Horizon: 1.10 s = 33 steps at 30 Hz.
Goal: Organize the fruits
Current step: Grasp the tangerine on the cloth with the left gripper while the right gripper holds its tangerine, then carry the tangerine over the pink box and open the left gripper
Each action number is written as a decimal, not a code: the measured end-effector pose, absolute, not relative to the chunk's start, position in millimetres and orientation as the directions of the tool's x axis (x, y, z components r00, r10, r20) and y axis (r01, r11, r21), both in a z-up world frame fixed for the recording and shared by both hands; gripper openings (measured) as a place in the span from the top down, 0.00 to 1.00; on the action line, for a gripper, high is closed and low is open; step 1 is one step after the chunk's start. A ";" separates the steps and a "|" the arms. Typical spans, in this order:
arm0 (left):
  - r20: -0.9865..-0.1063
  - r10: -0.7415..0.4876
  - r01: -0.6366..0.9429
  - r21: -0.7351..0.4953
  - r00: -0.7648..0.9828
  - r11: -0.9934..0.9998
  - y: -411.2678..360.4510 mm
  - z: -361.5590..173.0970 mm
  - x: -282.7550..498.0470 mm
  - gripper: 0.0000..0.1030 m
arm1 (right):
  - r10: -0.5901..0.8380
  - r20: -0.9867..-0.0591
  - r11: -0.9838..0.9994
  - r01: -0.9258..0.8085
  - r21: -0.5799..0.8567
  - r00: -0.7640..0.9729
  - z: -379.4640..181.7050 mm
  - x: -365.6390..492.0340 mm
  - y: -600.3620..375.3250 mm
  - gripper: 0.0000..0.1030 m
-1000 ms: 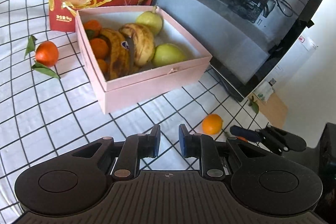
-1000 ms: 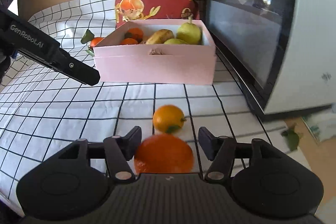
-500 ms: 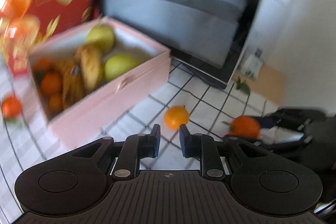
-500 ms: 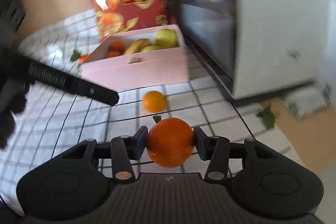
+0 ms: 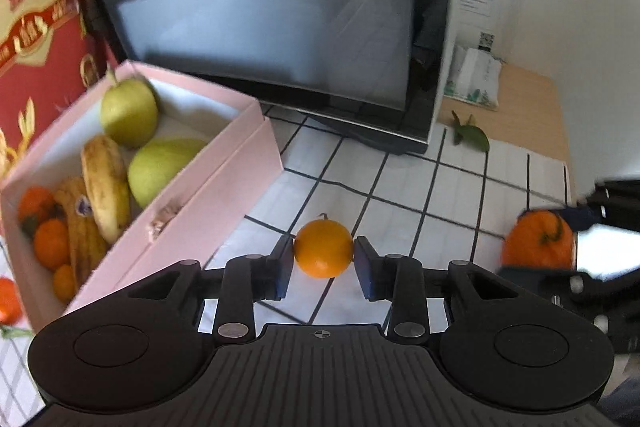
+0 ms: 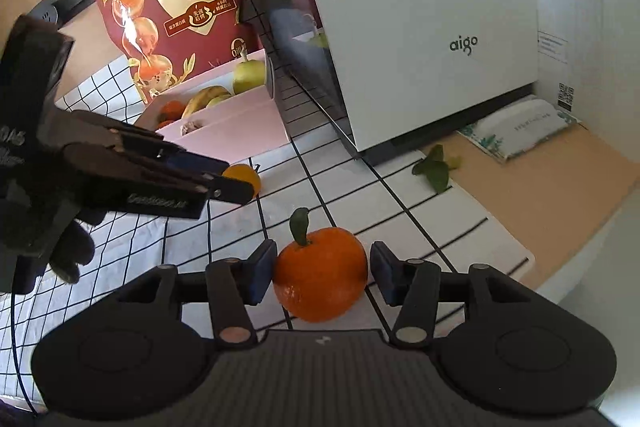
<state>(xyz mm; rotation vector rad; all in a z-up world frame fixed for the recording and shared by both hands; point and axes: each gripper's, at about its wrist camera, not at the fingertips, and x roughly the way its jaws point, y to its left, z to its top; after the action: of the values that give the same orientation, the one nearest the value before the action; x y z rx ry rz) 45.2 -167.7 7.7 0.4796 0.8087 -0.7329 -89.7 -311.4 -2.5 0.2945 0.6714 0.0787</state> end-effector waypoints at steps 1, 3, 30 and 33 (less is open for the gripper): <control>-0.789 -0.404 0.737 0.090 0.464 0.670 -167.1 6.7 48.6 0.63 | 0.163 -0.602 0.958 0.021 0.286 0.781 -2.4 -90.9 -310.3 0.51; -0.787 -0.418 0.725 0.053 0.454 0.687 -164.8 5.4 53.5 0.63 | 0.154 -0.605 0.965 0.012 0.262 0.781 -1.2 -92.7 -307.2 0.51; -0.587 -0.433 0.451 -0.127 0.684 0.883 -45.5 101.1 60.3 0.64 | 0.292 -0.576 0.956 -0.216 0.200 0.763 35.3 -50.2 -262.5 0.55; -0.620 -0.372 0.376 -0.132 0.691 0.917 -41.2 100.8 97.8 0.64 | 0.286 -0.566 0.957 -0.204 0.205 0.773 38.3 -51.0 -264.7 0.55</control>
<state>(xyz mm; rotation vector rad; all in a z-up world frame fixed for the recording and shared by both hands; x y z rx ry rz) 97.8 -41.2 100.8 0.0059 0.6913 -0.4185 -51.0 -264.7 38.3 0.1348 0.6340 0.2658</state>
